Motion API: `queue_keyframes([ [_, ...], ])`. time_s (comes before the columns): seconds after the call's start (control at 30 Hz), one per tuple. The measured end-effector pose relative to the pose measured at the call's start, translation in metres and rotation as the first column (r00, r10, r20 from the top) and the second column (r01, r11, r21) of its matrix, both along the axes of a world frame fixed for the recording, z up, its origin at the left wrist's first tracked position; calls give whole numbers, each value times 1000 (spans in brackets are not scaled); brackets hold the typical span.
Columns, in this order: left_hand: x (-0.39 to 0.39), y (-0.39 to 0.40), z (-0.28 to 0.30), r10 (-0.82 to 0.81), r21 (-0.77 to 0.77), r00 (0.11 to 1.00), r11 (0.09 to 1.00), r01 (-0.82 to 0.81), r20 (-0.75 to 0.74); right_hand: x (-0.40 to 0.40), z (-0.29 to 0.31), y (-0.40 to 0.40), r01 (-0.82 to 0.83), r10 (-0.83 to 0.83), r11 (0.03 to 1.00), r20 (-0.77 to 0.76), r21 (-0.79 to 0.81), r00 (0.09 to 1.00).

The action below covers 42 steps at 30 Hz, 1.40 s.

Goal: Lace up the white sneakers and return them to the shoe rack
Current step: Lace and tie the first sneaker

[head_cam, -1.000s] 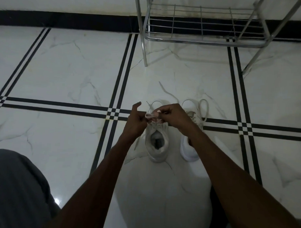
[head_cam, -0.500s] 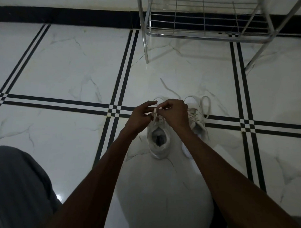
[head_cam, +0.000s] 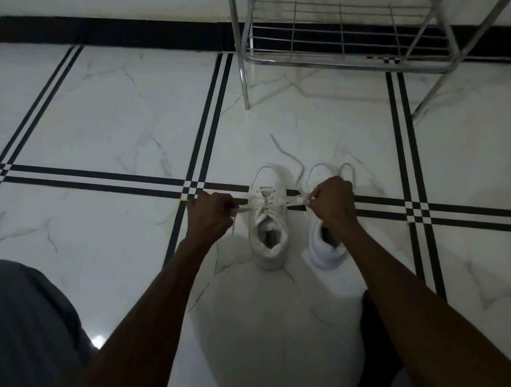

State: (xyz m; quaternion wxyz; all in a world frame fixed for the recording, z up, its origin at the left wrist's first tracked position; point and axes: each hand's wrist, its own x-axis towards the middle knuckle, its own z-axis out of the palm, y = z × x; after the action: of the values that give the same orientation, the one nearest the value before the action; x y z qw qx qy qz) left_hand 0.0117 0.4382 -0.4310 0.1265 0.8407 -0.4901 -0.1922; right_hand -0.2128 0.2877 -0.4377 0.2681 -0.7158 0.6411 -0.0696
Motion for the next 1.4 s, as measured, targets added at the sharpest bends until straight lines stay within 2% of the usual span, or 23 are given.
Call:
queue_keyframes([
  [0.13,-4,0,-3,74,-8,989,997,-76,-128,9,5,12,-73,75,992,18,-99,997],
  [0.23,0,-3,0,202,-73,906,967,-245,-372,6,10,10,-107,114,992,120,-62,986],
  [0.3,-1,-1,3,228,-93,852,948,-305,-471,4,18,8,-113,119,993,195,-38,974],
  [0.4,-2,3,-3,211,-75,894,963,-260,-395,3,23,8,-153,157,988,194,-35,968],
  [0.53,-6,12,-7,130,-44,986,990,-135,-106,2,-2,7,-170,170,985,-14,-9,985],
  [0.6,-8,15,-8,99,-48,995,994,-98,16,3,-21,9,-217,212,975,-79,-57,974],
  [0.7,-9,18,-8,130,-76,988,989,-124,80,6,-5,20,-324,302,938,-167,-123,939],
  [0.8,-10,22,-8,180,-120,981,978,-171,68,6,7,19,-295,270,949,-199,-114,942],
  [0.83,-12,23,-9,193,-126,980,975,-185,53,8,5,18,-335,307,933,-201,-128,930],
  [0.9,-14,26,-10,217,-113,976,970,-215,10,5,-17,17,-414,355,870,-242,-268,903],
  [0.97,-14,25,-11,242,-81,970,966,-244,-34,-2,-37,15,-459,380,823,-277,-334,883],
  [1.03,-12,23,-12,229,-75,972,970,-232,-49,-1,-24,19,-469,391,839,-295,-275,872],
  [1.17,-13,24,-12,129,-228,991,964,-135,-43,8,11,34,-434,320,831,-339,-348,885],
  [1.27,-17,13,-15,67,-289,993,953,-93,-97,14,13,22,-471,396,835,-284,-286,873],
  [1.33,-21,5,-19,-2,-254,991,967,-34,-137,18,11,14,-601,589,777,-118,-189,799],
  [1.4,-27,0,-27,-33,-181,988,983,5,-154,23,8,14,-692,710,695,32,-195,704],
])
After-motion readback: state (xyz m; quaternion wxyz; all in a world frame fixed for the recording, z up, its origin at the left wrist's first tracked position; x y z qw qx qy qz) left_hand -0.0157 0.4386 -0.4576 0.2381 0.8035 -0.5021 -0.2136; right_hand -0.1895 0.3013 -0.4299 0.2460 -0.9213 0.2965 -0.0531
